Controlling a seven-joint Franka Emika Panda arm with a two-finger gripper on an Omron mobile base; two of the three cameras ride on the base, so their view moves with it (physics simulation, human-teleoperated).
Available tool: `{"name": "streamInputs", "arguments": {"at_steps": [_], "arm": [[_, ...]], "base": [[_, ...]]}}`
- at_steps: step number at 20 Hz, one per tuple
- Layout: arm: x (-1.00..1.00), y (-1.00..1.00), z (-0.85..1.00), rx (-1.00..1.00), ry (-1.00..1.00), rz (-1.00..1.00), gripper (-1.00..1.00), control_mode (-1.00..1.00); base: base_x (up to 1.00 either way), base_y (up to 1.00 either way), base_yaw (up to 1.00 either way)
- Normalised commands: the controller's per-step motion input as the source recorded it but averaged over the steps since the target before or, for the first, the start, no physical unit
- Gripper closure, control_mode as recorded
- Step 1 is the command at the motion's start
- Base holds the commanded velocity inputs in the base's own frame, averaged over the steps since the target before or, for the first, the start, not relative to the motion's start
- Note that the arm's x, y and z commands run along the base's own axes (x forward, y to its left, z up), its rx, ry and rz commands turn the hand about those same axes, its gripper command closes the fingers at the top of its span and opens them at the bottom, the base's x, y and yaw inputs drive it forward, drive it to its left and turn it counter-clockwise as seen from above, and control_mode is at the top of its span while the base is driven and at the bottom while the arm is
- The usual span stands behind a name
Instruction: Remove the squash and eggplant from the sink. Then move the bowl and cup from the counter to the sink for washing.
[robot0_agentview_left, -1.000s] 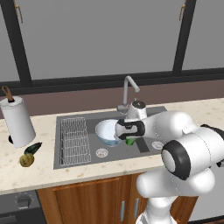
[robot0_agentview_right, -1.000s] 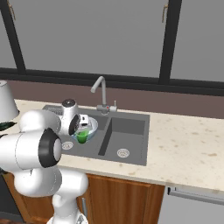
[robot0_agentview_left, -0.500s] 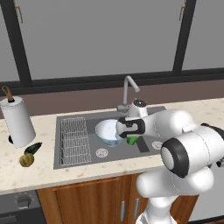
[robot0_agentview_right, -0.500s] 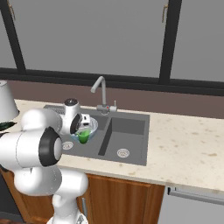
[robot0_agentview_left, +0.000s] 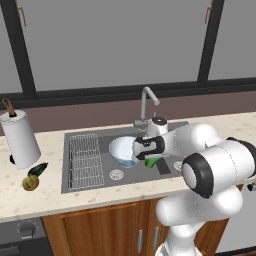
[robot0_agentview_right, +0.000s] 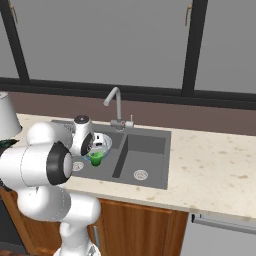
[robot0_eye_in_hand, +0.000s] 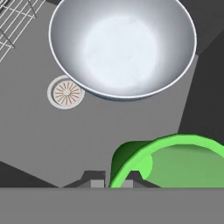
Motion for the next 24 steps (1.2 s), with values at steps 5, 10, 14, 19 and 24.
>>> {"name": "streamInputs", "arguments": {"at_steps": [5,10,14,19,24], "arm": [[0.00,-0.02,-0.12,0.00,0.00,0.00,1.00,-1.00],[0.00,-0.05,-0.11,0.00,0.00,0.00,1.00,-1.00],[0.00,-0.04,-0.07,0.00,0.00,0.00,1.00,-1.00],[0.00,-0.03,-0.11,0.00,0.00,0.00,1.00,-1.00],[0.04,-0.01,-0.12,0.00,0.00,0.00,1.00,-1.00]], "base": [[0.00,0.00,0.00],[0.00,0.00,0.00],[0.00,0.00,0.00],[0.00,0.00,0.00],[0.00,0.00,0.00]]}}
